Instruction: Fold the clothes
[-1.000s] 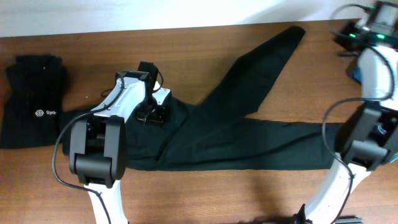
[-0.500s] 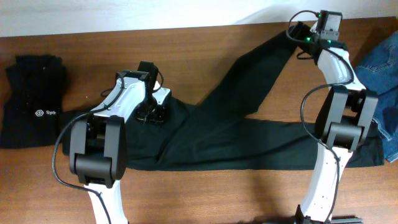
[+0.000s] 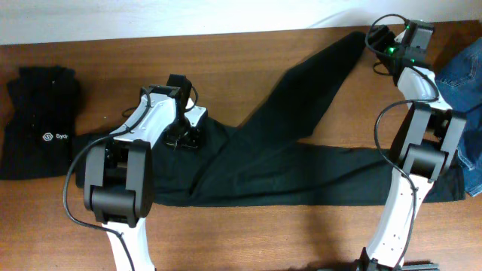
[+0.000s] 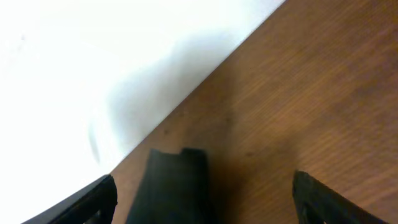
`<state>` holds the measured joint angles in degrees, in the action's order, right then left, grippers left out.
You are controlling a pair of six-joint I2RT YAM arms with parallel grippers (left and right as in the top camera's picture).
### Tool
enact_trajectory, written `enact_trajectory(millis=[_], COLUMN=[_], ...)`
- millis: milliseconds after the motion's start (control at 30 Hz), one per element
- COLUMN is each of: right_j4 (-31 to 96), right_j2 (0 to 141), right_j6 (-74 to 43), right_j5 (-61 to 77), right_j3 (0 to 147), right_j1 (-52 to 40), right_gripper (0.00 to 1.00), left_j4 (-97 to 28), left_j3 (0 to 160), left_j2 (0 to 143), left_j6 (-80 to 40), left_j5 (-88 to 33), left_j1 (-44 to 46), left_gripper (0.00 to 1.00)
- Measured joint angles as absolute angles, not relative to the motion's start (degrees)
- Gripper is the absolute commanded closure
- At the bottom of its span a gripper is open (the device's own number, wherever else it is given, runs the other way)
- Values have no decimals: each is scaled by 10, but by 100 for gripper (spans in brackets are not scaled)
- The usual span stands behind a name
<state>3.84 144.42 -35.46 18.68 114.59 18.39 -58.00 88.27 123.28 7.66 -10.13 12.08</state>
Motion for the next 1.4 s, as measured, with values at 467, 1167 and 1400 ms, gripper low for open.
enact_trajectory(millis=[467,1167,1400], right_j4=[-18,-23,223], right_j2=[1487,1507,1507], right_j6=[-407,-451,-417], right_j5=[261,295,314], right_j3=[1146,1166,1291], right_j1=[176,158,177], right_gripper=[27,96,96], left_j4=[-580,-580,-580], left_j3=[883,883,883], left_j2=[1233,1233,1233], left_j6=[77,77,77], left_j5=[-101,-102,-102], left_j1=[121,121,121], left_gripper=[99,99,99])
